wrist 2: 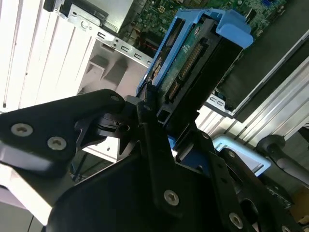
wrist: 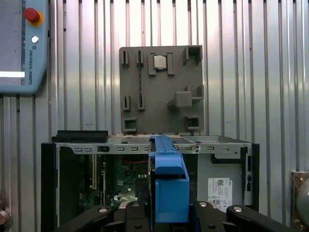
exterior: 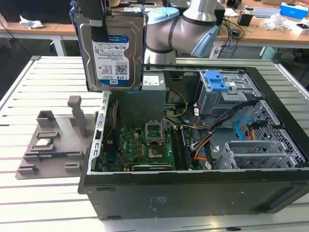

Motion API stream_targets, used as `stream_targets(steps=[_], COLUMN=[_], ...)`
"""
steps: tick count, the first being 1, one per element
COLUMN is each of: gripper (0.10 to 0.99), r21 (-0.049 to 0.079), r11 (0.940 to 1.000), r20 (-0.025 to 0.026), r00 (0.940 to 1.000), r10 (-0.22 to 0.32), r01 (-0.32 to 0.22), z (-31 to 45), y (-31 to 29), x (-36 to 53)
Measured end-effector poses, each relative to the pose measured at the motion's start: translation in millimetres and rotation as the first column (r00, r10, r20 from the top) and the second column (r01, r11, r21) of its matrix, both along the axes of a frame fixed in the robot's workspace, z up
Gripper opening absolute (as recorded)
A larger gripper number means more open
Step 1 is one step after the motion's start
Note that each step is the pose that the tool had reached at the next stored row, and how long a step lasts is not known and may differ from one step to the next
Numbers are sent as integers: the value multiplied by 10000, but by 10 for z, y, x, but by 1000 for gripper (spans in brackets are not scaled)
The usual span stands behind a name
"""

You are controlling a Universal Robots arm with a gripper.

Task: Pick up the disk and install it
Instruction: 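Pick up the disk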

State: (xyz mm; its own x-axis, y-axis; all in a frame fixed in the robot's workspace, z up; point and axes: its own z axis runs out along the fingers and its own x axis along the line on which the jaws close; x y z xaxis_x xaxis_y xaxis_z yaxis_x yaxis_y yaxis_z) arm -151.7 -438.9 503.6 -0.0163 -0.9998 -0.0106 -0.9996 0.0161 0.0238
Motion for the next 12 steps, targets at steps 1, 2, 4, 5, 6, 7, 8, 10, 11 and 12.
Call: stream_targets(steps=[1,2,4,5,6,7,8,10,11,12], gripper=[365,365,365,365,365,365,365,365,365,365], r21=[1,0,-1,-1,0,0,0,-1,-1,0], r11=[10000,10000,10000,10000,10000,10000,10000,10000,10000,10000], r20=[0,0,-1,-1,0,0,-1,-1,-1,0], r00=[10000,10000,10000,10000,10000,10000,10000,10000,10000,10000], r10=[0,0,-1,-1,0,1,1,-1,0,0], r01=[0,0,1,1,0,-1,-1,1,0,0], z=[-2,-3,-6,-6,-7,-7,-7,-7,-8,-8], y=[-8,-13,-19,-19,-19,-19,-19,-20,-20,-20], x=[6,16,84,122,148,164,189,262,282,300])
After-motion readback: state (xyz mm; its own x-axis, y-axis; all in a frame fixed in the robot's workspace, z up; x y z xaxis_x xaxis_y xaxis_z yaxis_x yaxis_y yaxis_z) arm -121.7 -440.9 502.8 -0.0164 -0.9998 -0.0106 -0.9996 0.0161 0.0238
